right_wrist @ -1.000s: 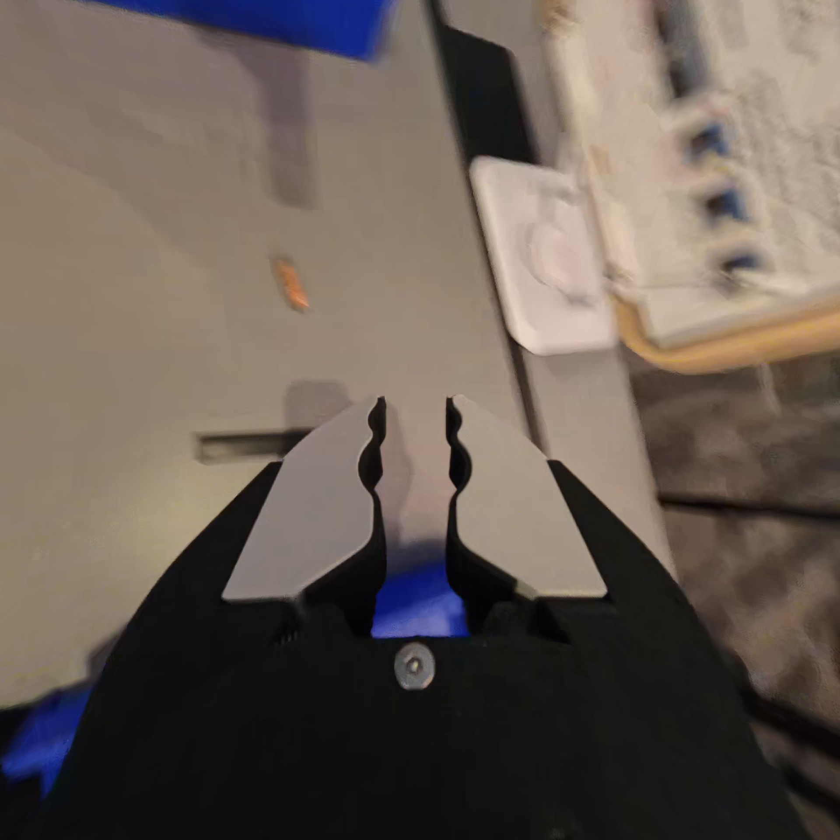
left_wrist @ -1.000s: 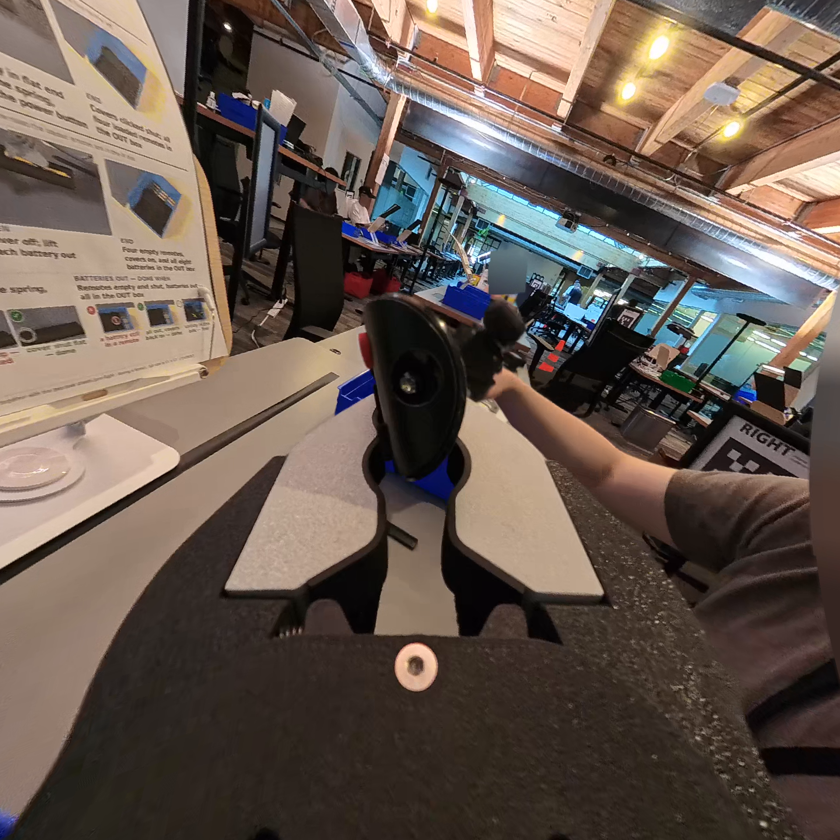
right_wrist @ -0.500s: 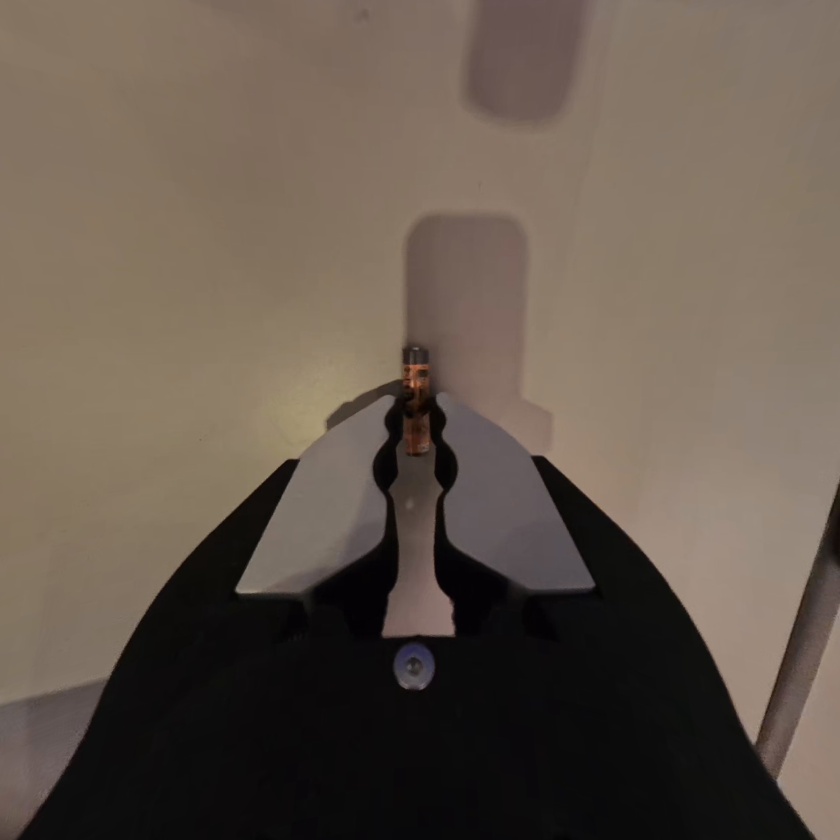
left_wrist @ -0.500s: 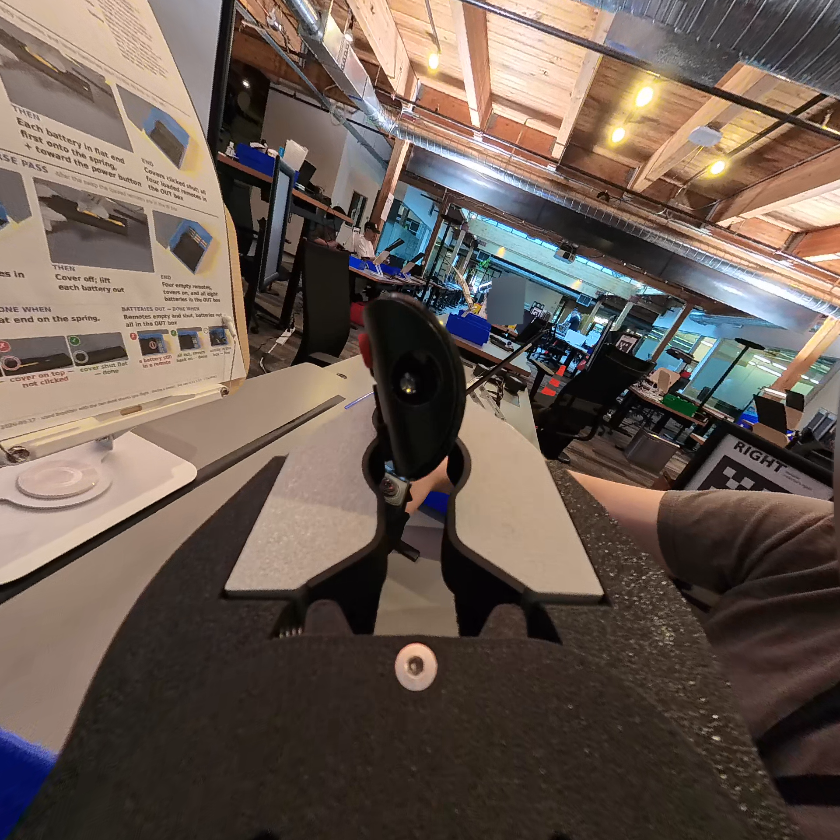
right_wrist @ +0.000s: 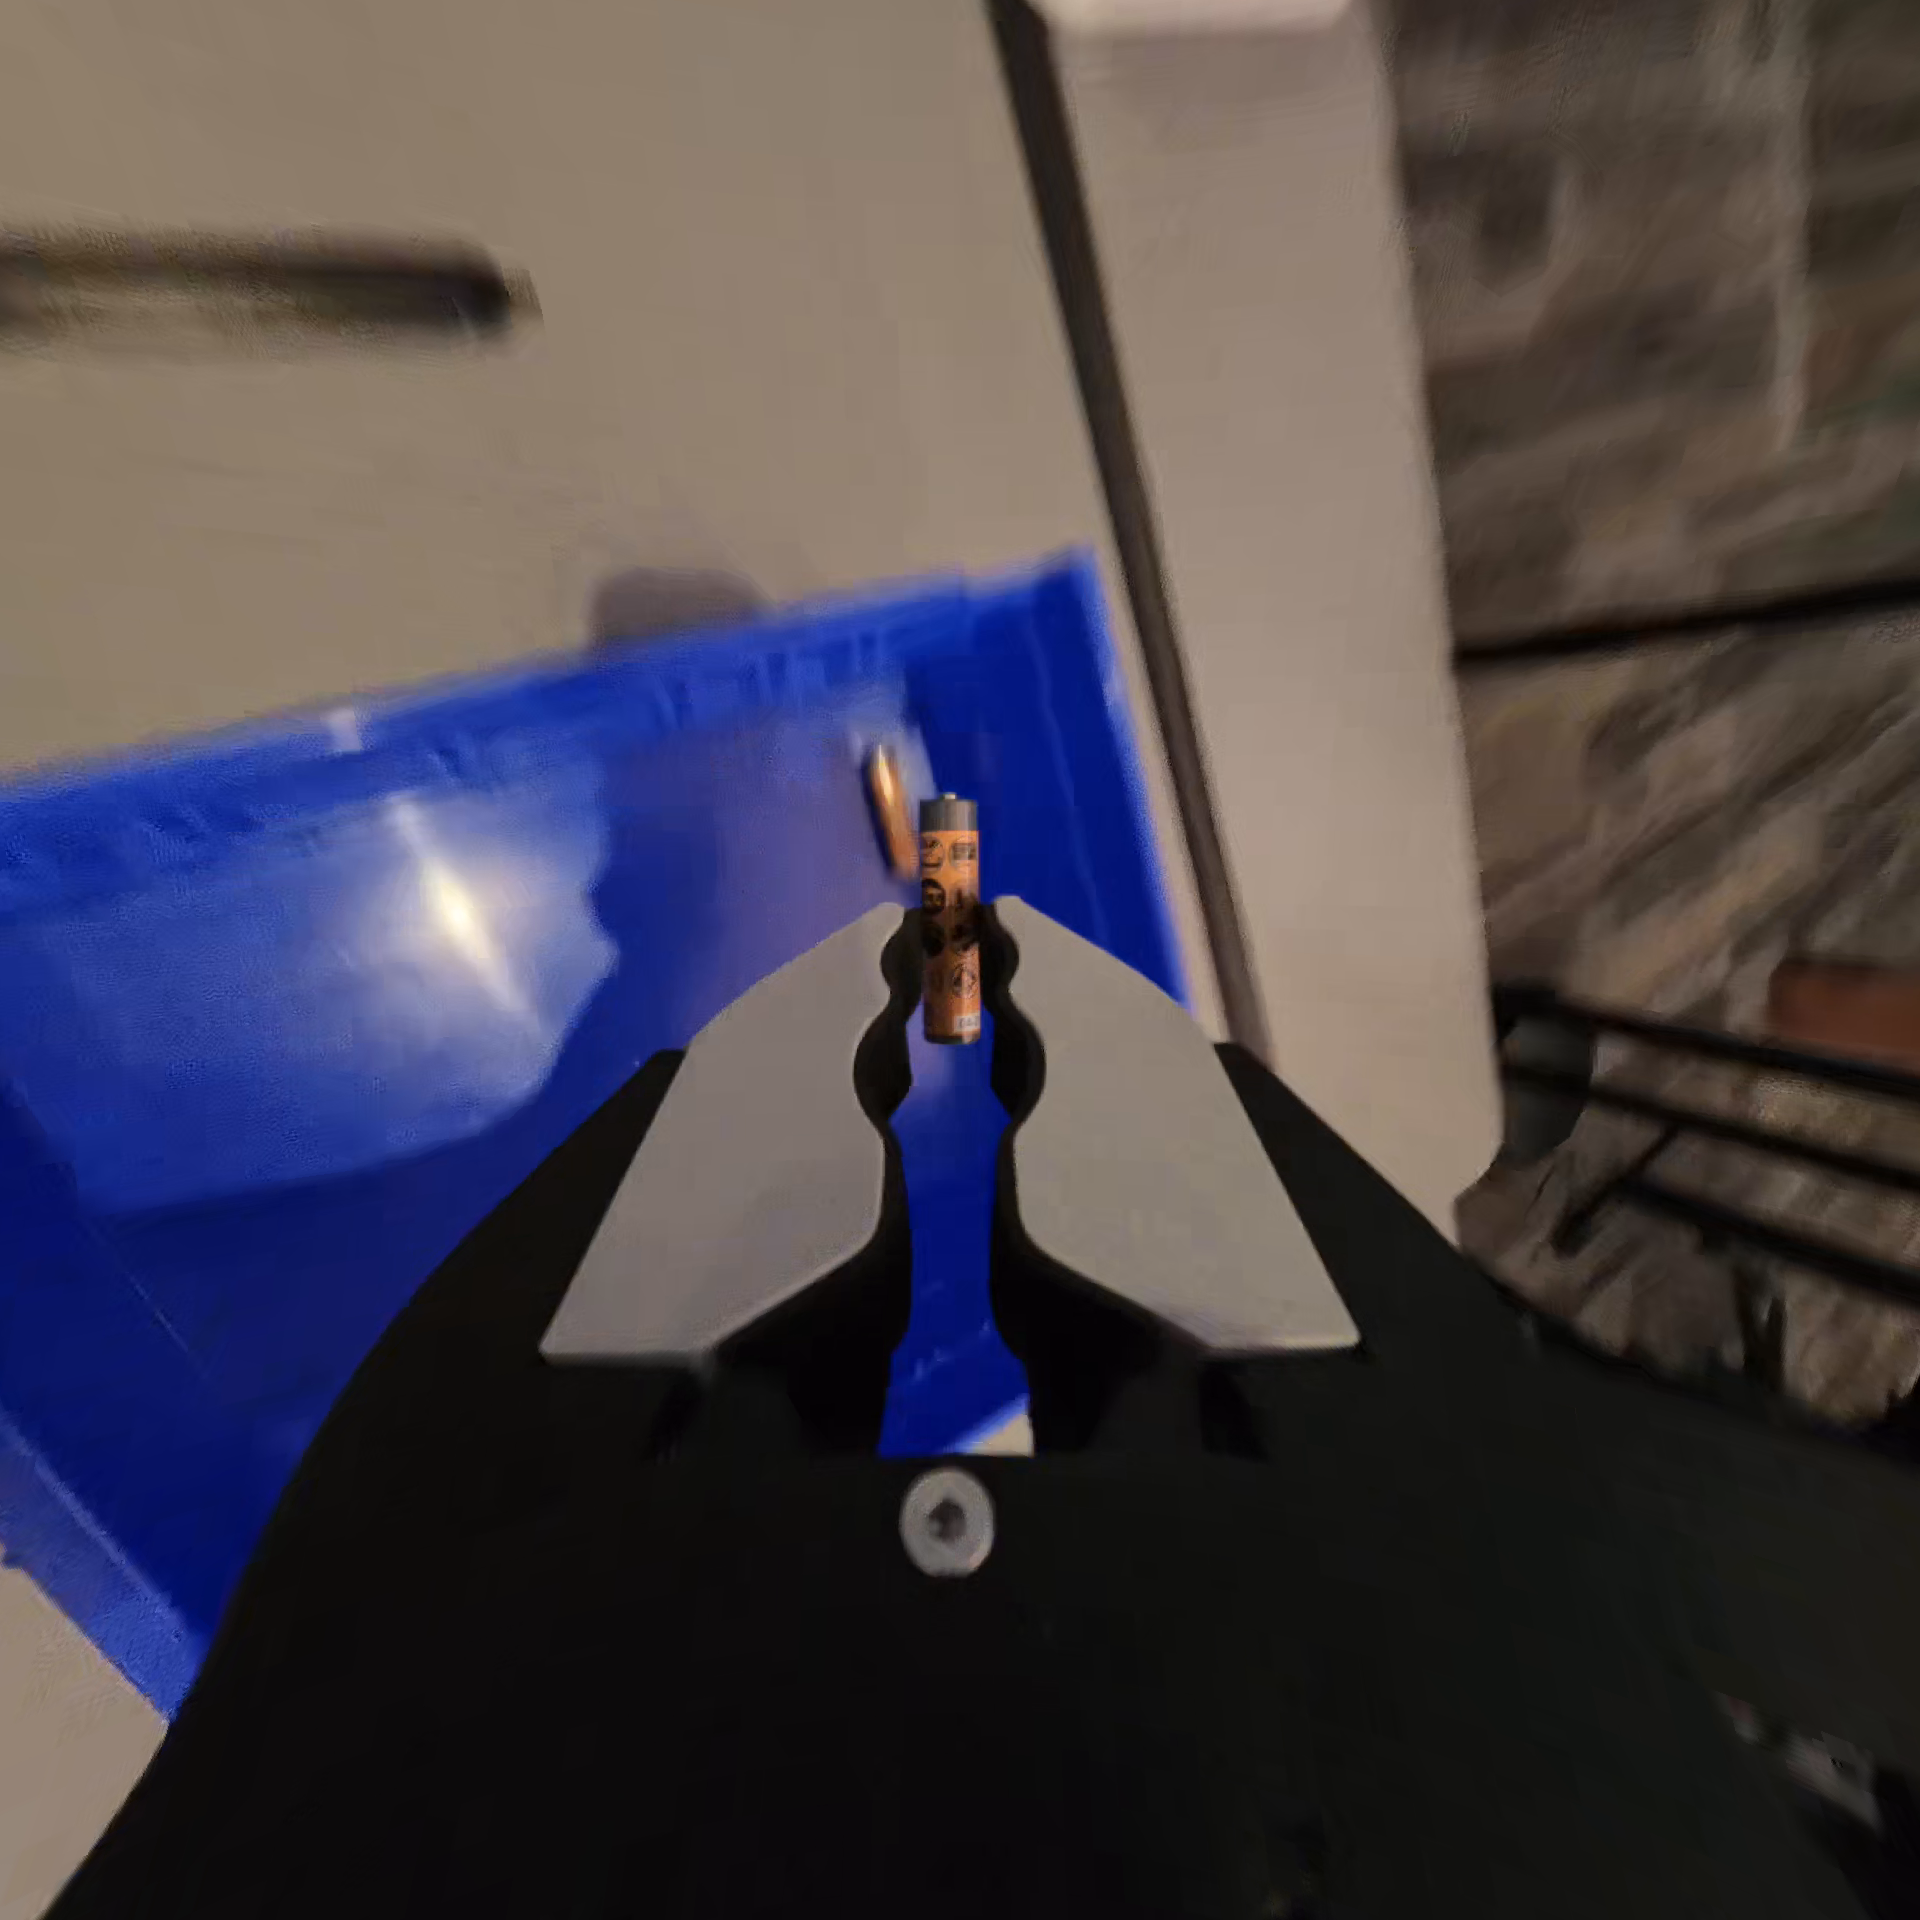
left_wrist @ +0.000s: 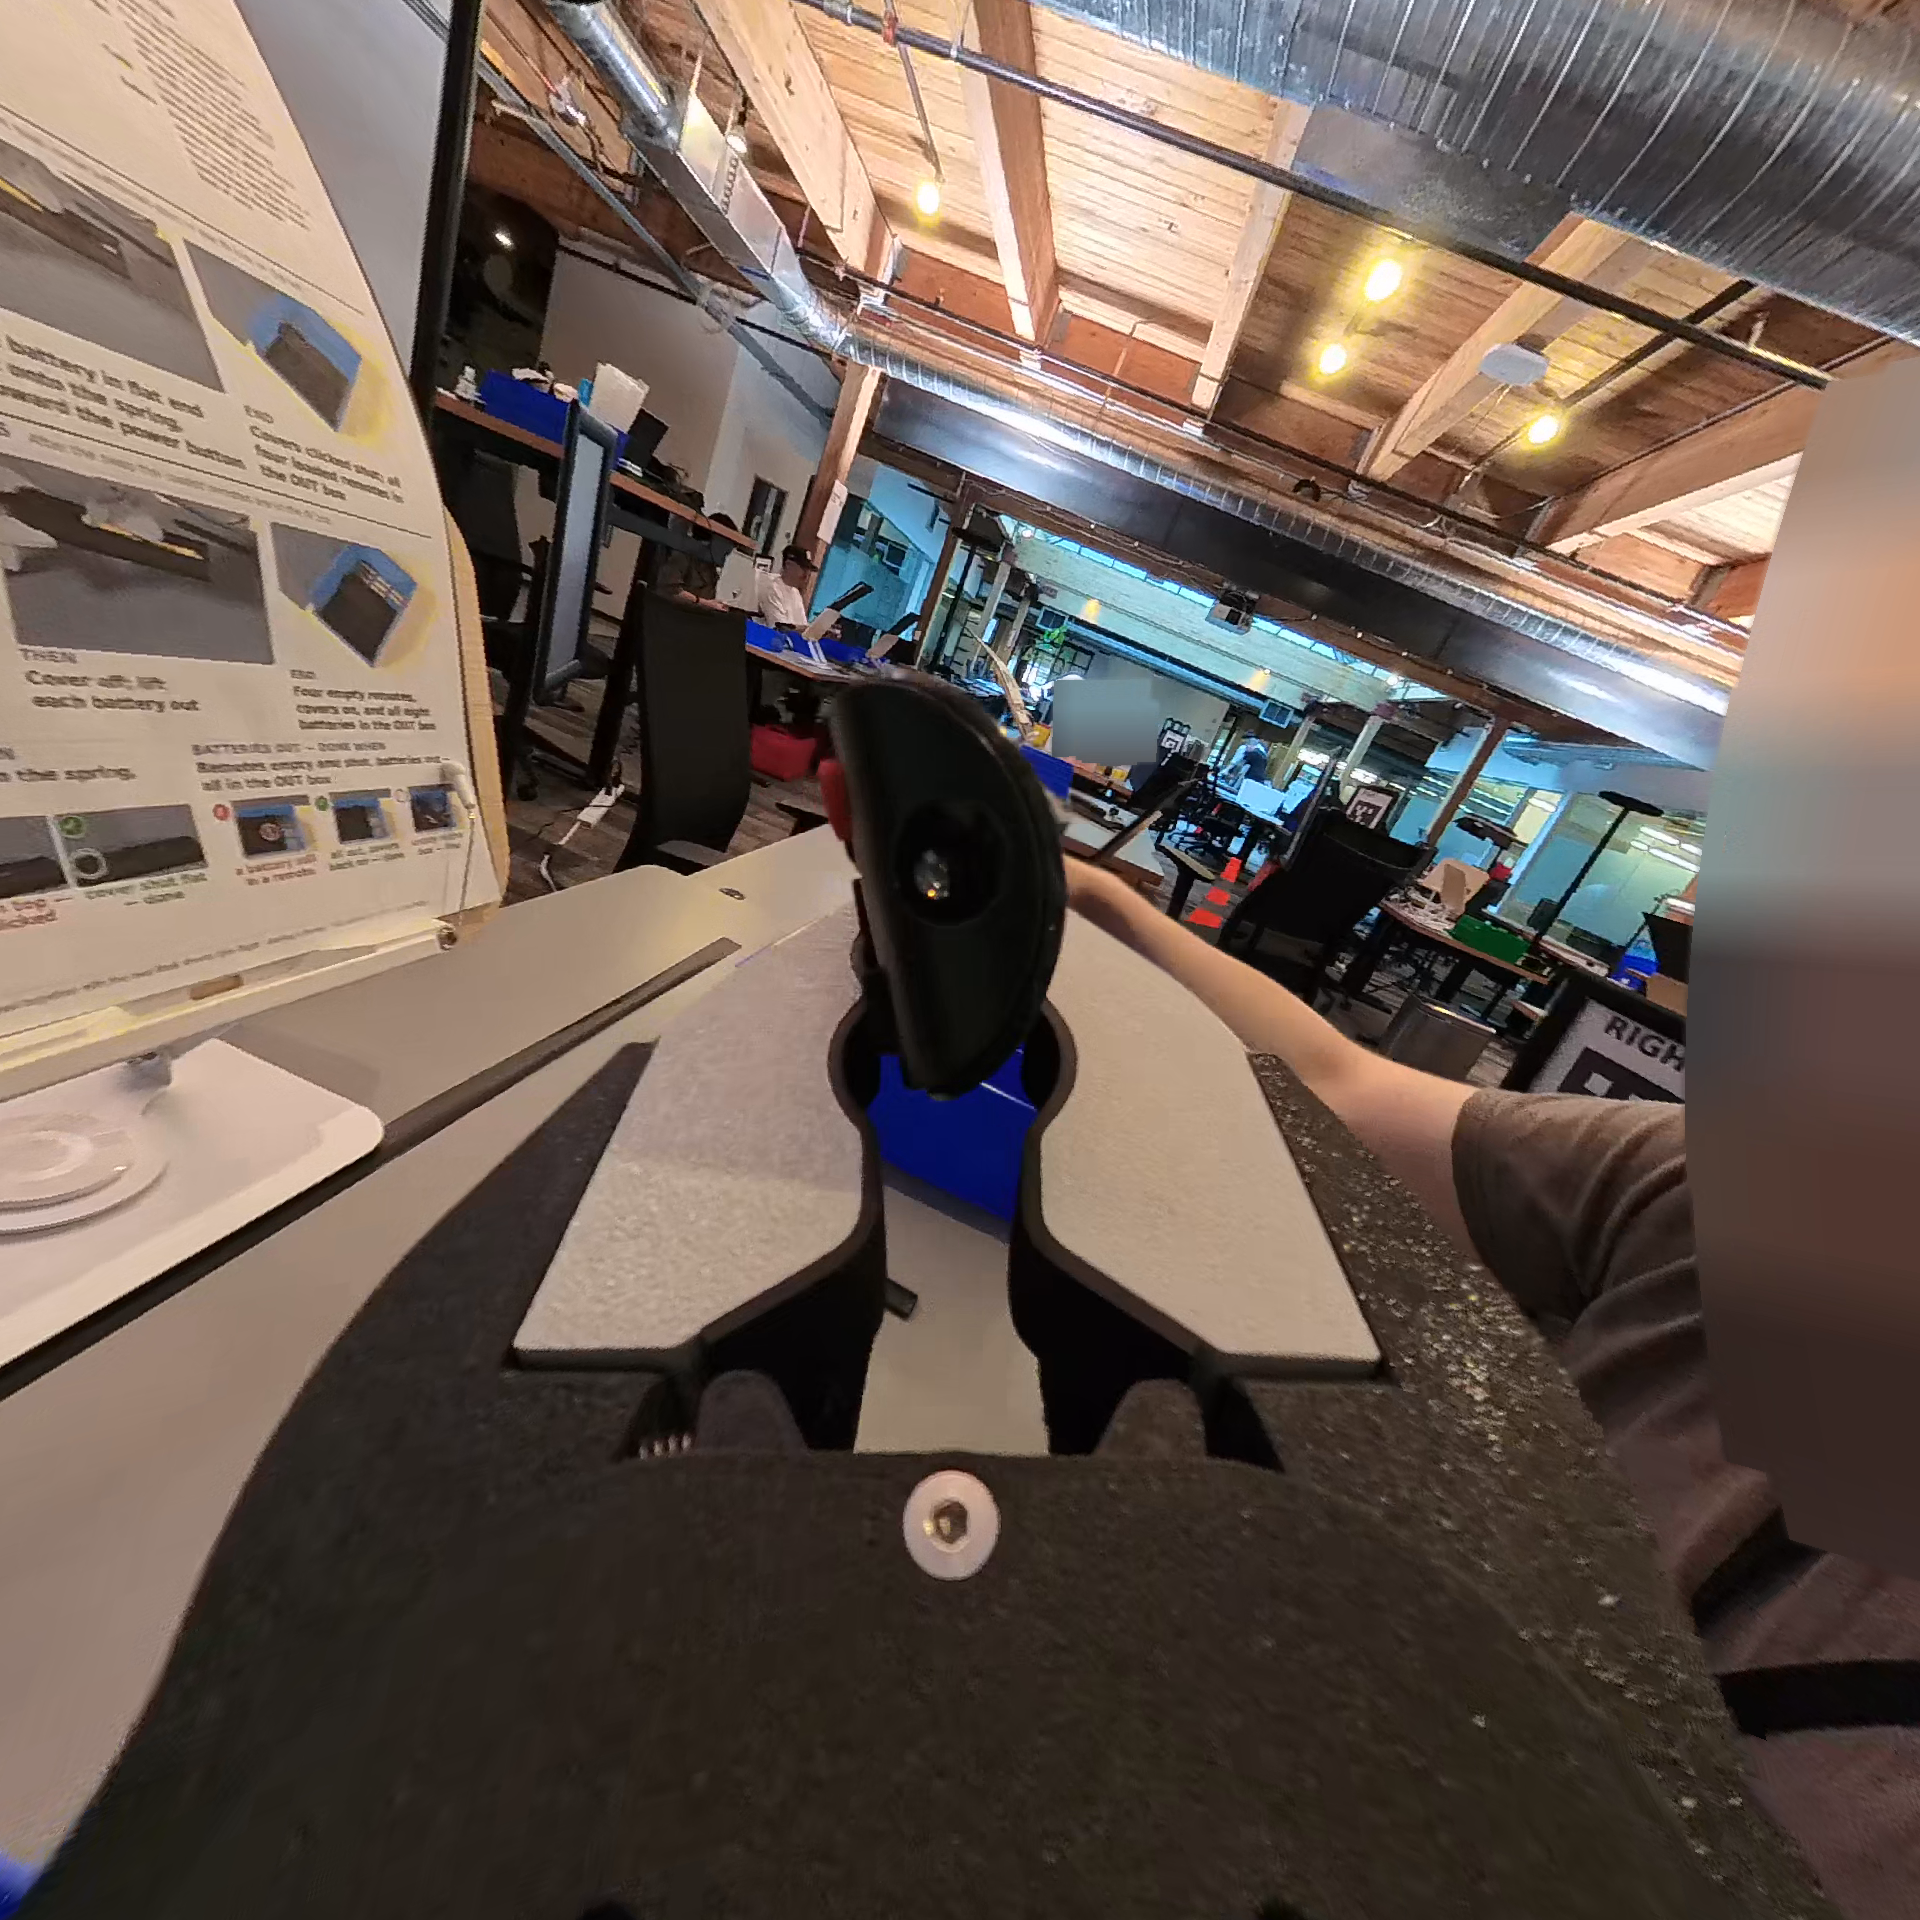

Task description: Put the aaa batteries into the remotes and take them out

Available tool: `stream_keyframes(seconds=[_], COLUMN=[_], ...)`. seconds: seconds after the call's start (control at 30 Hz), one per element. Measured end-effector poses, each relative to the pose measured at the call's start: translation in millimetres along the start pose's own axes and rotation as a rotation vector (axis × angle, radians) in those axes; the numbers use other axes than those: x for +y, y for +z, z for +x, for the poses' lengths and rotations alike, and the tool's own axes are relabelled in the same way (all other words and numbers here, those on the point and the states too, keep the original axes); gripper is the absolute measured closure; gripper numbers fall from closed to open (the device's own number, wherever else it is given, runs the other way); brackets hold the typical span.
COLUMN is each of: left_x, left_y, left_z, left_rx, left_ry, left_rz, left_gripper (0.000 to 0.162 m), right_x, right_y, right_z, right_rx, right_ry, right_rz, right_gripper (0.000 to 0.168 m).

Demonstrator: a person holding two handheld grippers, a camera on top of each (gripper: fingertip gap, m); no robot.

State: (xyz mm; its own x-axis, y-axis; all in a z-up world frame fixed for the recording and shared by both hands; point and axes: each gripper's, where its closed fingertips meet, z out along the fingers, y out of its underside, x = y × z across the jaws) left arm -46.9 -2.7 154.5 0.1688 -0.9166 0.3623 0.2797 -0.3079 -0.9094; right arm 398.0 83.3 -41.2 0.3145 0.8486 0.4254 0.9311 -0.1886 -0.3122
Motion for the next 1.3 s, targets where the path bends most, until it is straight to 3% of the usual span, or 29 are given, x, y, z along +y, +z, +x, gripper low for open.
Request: stream_keyframes(seconds=[0.1,0.23,0.5,0.6,0.73,0.8,0.87,0.93,1.0,1.07,1.17,1.3], left_x=[7,18,31,33,32,31,31,33,33,35,36,32], left_y=[11,23,38,40,39,40,41,42,43,44,45,45], left_z=[2,0,-6,-8,-8,-6,-4,-3,-3,-4,-4,-1], left_rx=[0.017,0.007,0.012,0.007,-0.005,0.003,0.02,0.031,0.034,0.031,0.007,-0.011], left_ry=[-0.009,-0.003,-0.02,-0.023,-0.009,-0.004,-0.012,-0.019,-0.026,-0.026,-0.003,0.028], left_rz=[-0.027,-0.074,-0.121,-0.129,-0.122,-0.122,-0.12,-0.126,-0.12,-0.126,-0.135,-0.119], left_gripper=[0.139,0.139,0.139,0.139,0.139,0.139,0.139,0.139,0.139,0.139,0.139,0.139], right_x=[50,81,70,56,39,6,-44,-85,-108,-127,-138,-117], right_y=[52,102,106,86,19,-22,-45,-39,-20,-3,19,49], right_z=[-7,-21,-4,7,34,29,5,-37,-76,-108,-130,-151], right_rx=[-0.053,-0.158,-0.082,0.016,0.342,0.468,0.459,0.256,0.048,-0.051,0.049,0.122], right_ry=[-0.038,-0.067,-0.045,0.024,0.109,0.135,0.114,0.154,0.342,0.49,0.6,0.753], right_rz=[-0.194,-0.339,-0.279,-0.181,-0.151,-0.058,0.096,0.166,0.125,0.117,0.127,0.048], right_gripper=[0.155,0.154,0.15,0.132,0.132,0.134,0.142,0.149,0.147,0.146,0.147,0.148])
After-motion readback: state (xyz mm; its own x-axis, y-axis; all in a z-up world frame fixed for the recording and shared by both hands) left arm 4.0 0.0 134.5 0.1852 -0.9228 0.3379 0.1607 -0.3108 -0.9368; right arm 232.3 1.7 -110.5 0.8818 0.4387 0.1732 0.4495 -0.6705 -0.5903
